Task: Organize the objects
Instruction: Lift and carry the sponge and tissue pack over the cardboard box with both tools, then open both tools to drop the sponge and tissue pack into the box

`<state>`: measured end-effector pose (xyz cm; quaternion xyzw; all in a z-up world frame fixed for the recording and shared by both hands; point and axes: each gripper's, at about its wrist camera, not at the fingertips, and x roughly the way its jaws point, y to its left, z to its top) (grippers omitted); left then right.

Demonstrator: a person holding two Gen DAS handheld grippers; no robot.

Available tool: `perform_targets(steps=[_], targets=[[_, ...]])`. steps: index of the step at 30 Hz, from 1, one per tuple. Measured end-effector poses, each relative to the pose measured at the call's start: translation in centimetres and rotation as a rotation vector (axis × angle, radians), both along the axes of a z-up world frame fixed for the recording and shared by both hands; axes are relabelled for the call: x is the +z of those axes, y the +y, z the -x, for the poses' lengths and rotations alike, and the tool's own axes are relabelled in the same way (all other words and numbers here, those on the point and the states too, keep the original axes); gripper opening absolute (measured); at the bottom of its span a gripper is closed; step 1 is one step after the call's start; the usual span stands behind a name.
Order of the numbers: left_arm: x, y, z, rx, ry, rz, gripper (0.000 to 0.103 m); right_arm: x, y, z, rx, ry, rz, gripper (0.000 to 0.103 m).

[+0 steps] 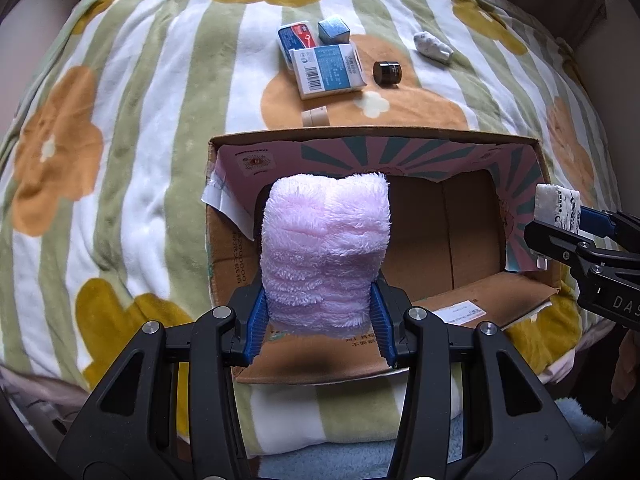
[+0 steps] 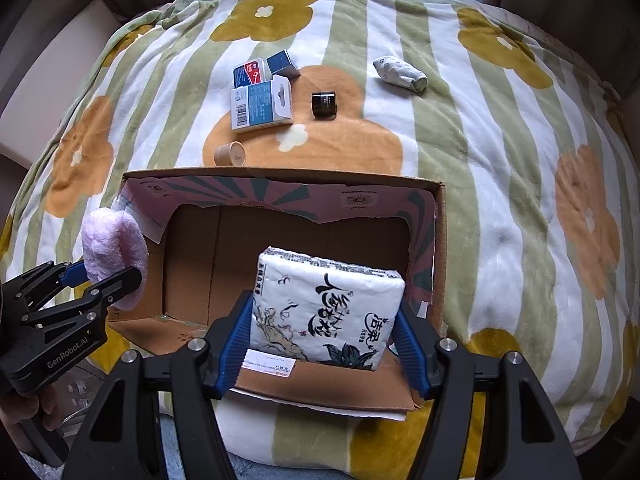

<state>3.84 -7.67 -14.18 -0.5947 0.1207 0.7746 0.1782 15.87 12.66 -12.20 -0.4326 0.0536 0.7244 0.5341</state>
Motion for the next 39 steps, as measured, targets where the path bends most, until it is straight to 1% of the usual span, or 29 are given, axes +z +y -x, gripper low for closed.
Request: perform_targets(steps=[1,3,4,6,7,8,9,11,13,17,22,25,30,39], targets=[[0.1,0.1,0.1,-0.003,0.002,-0.004,0.041,0.1,0.1,0.0,-0.004,0.005,0.001,0.061],[0.5,0.2,0.1,-0.014,0.017,-0.04,0.041,0.2,0.2,0.2,-0.011,0.008,0.001,0.061],[0.7,0.3,0.2,-0.016,0.028,-0.04,0.044,0.2,0.3,0.3,-0.015,0.012,0.006,0.061],[1.0,0.6,0.3,-0.019,0.042,-0.027,0.062,0.3,0.5,0.2,-0.018,0.032,0.02,0.061],[1.2,0.7,0.5,-0.017,0.053,-0.025,0.089,0.3,0.6,0.2,-0.022,0.045,0.035,0.062],[1.4,0.7,0.5,-0.015,0.065,-0.028,0.102,0.3,0.8,0.2,-0.03,0.053,0.051,0.063],[1.7,0.6,0.6,-0.014,0.076,-0.037,0.103,0.3,1.1,0.2,-0.043,0.059,0.071,0.073],[1.8,0.6,0.8,-0.015,0.067,-0.039,0.103,0.2,1.5,0.0,-0.07,0.078,0.104,0.088],[1.7,0.6,1.0,-0.015,0.061,-0.031,0.103,0.2,1.7,-0.2,-0.084,0.087,0.105,0.088],[1.6,0.4,1.1,-0.011,0.044,-0.036,0.103,0.1,1.8,0.0,-0.094,0.06,0.088,0.089],[1.8,0.4,1.3,-0.011,0.051,-0.036,0.103,0.3,1.8,0.2,-0.101,0.058,0.089,0.089],[2.1,0.4,1.5,-0.007,0.055,-0.04,0.103,0.6,1.7,0.4,-0.101,0.046,0.084,0.089],[2.5,0.2,2.0,0.002,0.057,-0.052,0.103,1.4,1.5,0.6,-0.092,0.061,0.076,0.089],[3.9,0.3,3.3,0.021,0.063,-0.075,0.103,2.8,1.5,1.4,-0.103,0.06,0.054,0.089]])
